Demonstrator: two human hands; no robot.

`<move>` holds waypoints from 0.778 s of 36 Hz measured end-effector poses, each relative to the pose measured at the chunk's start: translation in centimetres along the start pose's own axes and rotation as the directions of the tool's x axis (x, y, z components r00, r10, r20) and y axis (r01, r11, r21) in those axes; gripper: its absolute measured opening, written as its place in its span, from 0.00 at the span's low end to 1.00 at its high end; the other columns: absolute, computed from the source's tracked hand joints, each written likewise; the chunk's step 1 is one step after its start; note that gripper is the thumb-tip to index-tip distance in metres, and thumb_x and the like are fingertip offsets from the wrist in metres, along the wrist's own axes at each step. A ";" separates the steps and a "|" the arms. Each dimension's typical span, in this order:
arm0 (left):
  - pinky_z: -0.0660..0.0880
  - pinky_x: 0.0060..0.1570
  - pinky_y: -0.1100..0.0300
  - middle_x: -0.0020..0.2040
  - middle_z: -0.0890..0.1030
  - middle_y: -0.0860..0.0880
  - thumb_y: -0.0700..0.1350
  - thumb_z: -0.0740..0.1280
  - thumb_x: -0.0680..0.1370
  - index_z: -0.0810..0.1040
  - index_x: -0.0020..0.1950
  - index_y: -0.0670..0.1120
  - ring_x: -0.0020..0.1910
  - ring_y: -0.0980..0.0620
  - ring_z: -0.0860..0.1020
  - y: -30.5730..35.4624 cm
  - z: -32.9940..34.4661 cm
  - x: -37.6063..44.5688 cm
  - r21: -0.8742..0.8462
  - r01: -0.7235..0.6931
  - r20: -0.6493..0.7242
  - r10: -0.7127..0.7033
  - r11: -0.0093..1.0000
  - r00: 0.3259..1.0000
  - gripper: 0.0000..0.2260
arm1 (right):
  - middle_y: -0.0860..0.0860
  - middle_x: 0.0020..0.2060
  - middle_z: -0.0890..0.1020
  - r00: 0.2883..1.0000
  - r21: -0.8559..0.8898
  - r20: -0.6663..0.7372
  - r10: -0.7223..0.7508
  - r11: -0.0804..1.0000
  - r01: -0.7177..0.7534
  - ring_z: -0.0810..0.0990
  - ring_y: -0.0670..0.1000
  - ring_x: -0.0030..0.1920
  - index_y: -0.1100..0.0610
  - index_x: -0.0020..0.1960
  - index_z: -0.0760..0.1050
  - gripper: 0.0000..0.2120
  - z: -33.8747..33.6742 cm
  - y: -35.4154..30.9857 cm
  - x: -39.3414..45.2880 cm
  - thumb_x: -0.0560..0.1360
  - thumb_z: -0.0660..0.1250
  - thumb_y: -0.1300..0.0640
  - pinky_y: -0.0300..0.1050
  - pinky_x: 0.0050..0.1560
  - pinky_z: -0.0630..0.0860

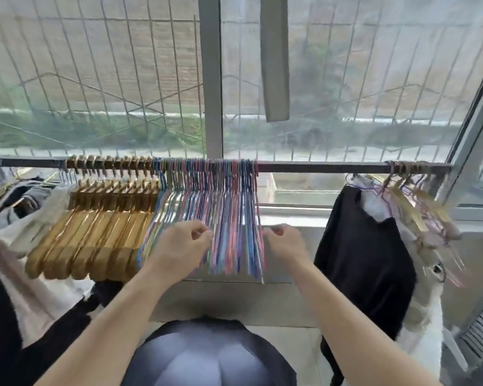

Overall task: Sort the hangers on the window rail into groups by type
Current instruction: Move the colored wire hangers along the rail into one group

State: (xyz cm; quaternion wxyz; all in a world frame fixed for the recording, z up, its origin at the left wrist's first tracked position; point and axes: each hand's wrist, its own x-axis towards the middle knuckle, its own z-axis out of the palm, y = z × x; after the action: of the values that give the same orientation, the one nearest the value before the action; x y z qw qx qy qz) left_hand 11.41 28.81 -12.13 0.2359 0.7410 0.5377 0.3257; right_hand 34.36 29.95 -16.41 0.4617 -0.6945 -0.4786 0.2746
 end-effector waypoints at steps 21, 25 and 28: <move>0.80 0.46 0.54 0.39 0.85 0.50 0.43 0.66 0.83 0.83 0.48 0.50 0.38 0.51 0.83 2.1 3.0 -1.3 -0.191 0.160 -0.043 -0.171 0.968 0.984 0.07 | 0.53 0.33 0.82 0.986 0.008 -0.139 -0.088 0.996 0.090 0.80 0.57 0.31 0.57 0.43 0.78 0.14 -2.7 -0.5 4.6 0.83 0.59 0.55 0.61 0.34 0.81; 0.80 0.49 0.53 0.40 0.86 0.49 0.43 0.65 0.84 0.83 0.49 0.49 0.41 0.47 0.83 3.6 4.5 -2.7 -0.266 0.161 0.066 -0.148 0.951 0.987 0.08 | 0.51 0.34 0.81 0.988 -0.125 -0.123 -0.088 0.990 0.073 0.81 0.57 0.32 0.56 0.42 0.77 0.13 -5.2 0.0 6.2 0.82 0.59 0.57 0.42 0.23 0.73; 0.81 0.51 0.55 0.41 0.86 0.51 0.44 0.66 0.83 0.84 0.49 0.51 0.41 0.51 0.83 4.7 6.7 -3.9 -0.302 0.129 0.118 -0.098 0.944 0.988 0.07 | 0.51 0.32 0.79 0.994 -0.208 -0.095 -0.045 0.978 0.025 0.78 0.53 0.30 0.55 0.38 0.75 0.15 -6.6 2.6 5.6 0.82 0.59 0.57 0.41 0.25 0.67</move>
State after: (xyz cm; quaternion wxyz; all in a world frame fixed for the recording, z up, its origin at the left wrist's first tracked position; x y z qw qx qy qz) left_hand 18.53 23.69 -14.27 0.3943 0.6782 0.5093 0.3538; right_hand 43.07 32.30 -15.60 0.4149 -0.7430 -0.4933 0.1804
